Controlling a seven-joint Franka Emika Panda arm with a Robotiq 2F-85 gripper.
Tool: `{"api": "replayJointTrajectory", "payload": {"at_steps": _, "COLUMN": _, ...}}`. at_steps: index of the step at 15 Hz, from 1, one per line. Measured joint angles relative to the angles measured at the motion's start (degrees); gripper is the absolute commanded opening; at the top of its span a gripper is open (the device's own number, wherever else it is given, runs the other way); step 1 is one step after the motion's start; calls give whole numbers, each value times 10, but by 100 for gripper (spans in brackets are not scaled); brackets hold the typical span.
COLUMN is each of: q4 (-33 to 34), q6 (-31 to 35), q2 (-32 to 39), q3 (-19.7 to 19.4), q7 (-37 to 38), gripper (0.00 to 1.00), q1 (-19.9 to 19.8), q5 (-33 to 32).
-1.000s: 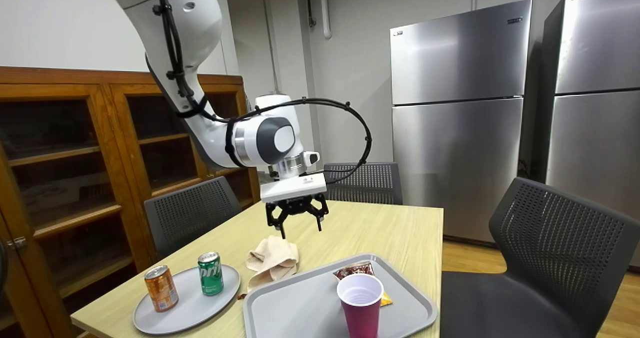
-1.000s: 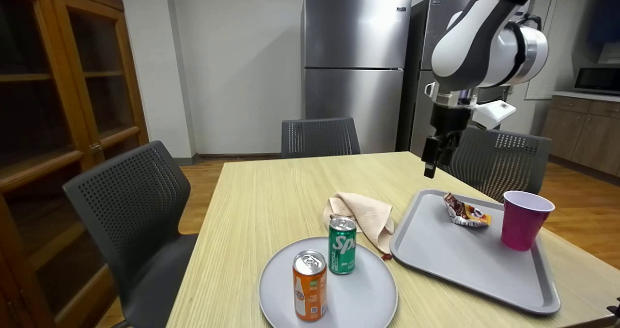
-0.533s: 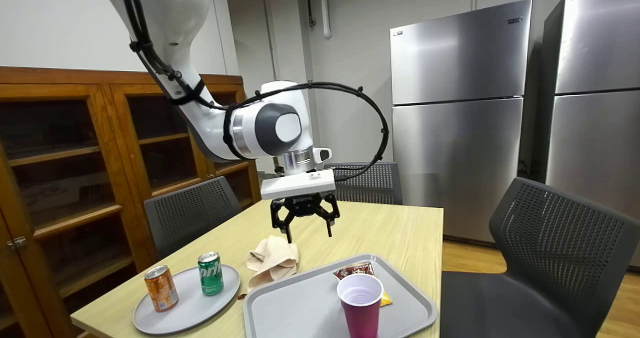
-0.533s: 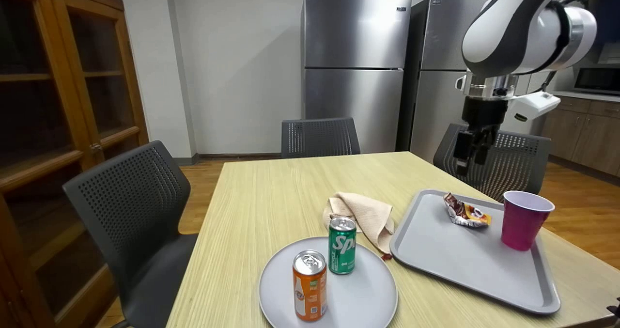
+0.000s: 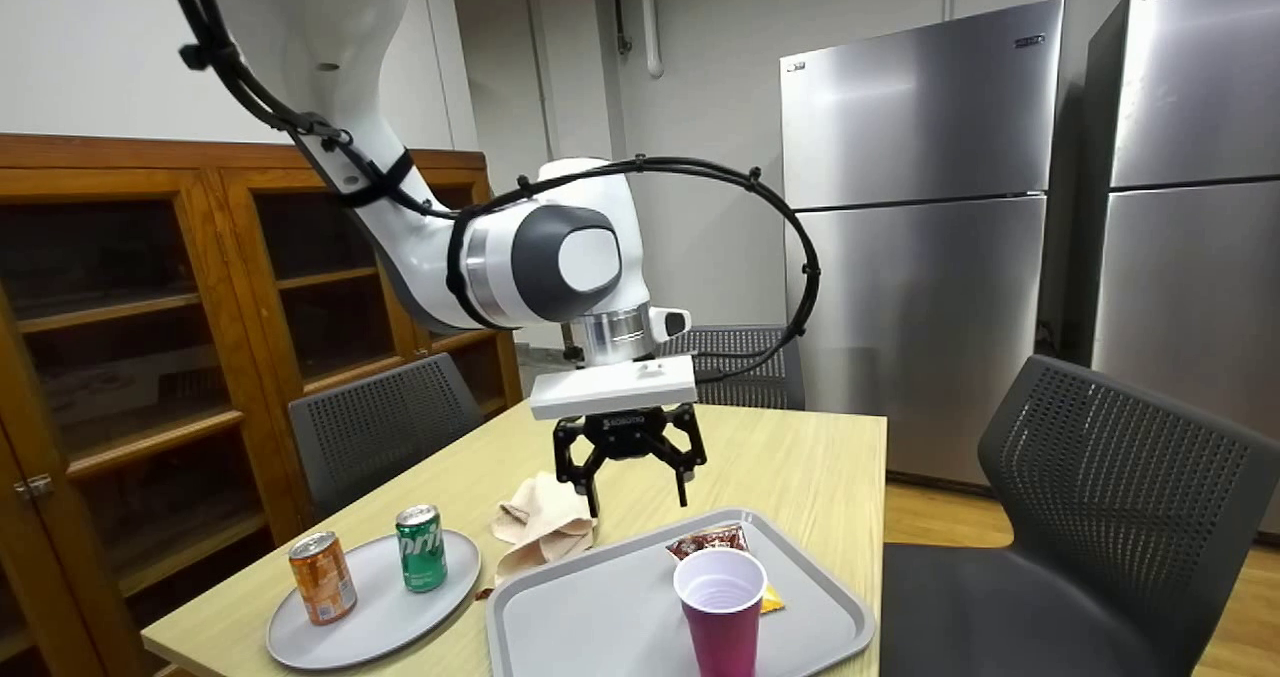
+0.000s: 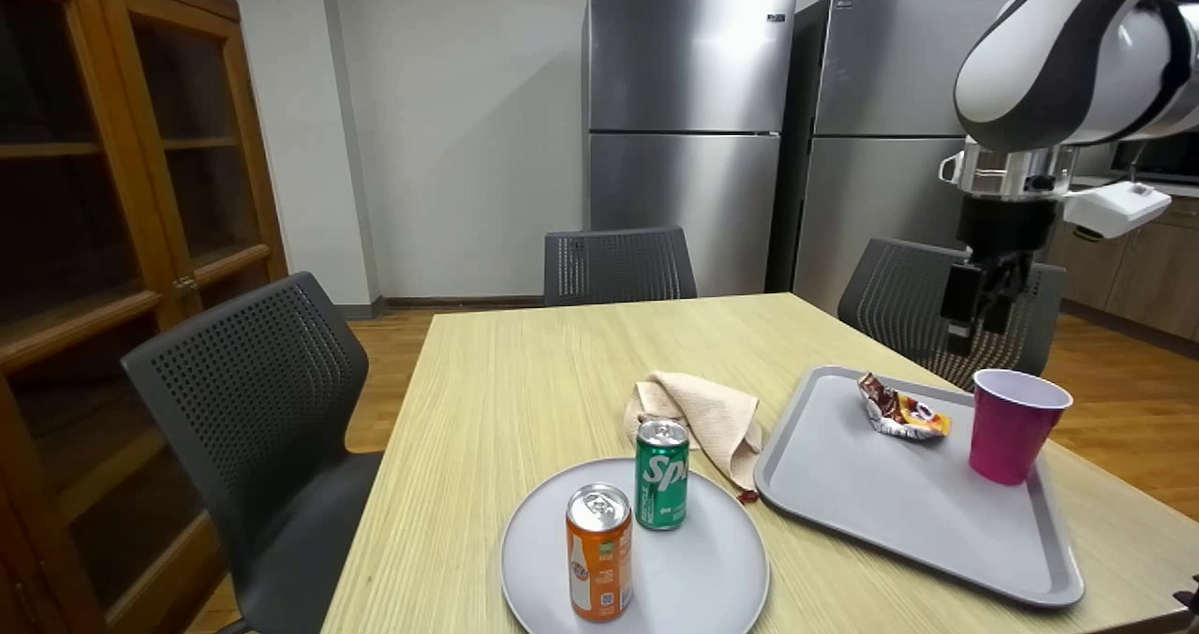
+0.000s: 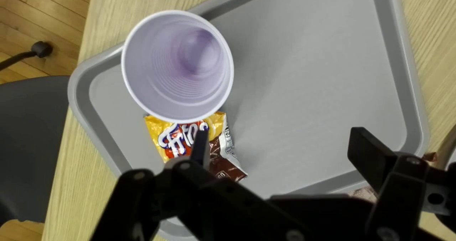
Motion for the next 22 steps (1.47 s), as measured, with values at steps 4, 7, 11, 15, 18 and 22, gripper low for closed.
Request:
{"api": "replayJointTrajectory", "payload": {"at_steps": 4, "q4": -2, "q6": 1, "q2": 2, "q3": -4, "q7": 0, "gripper": 100, "q1": 2, "q5": 0}}
{"api": "replayJointTrajectory", "payload": {"at_steps": 7, "q4": -2, "q6": 1, "q2": 3, "q3": -4, "q7": 0, "gripper": 100, "q1": 2, "q5": 0}}
{"api": "replayJointTrajectory", "payload": {"at_steps": 11, "q4": -2, "q6": 1, "q2": 3, "q3": -4, "q7": 0, "gripper": 100, "q1": 2, "q5": 0}}
{"api": "replayJointTrajectory", "payload": {"at_steps": 15, "q4": -2, "q6": 5, "q2": 5, "q3": -4, "q7": -1, "gripper": 100, "q1": 2, "q5": 0}}
{"api": "replayJointTrajectory", "payload": {"at_steps": 18, "q4": -2, "q6": 11, "q2": 10, "q3": -4, "q7": -8, "gripper": 100, "q1": 2, "q5": -5}}
{"api": "replayJointTrajectory", "payload": {"at_steps": 22, "q4": 0, "q6": 21, "q2": 27, "q3": -5, "q7": -28, "gripper": 100, "q1": 2, "q5": -5}}
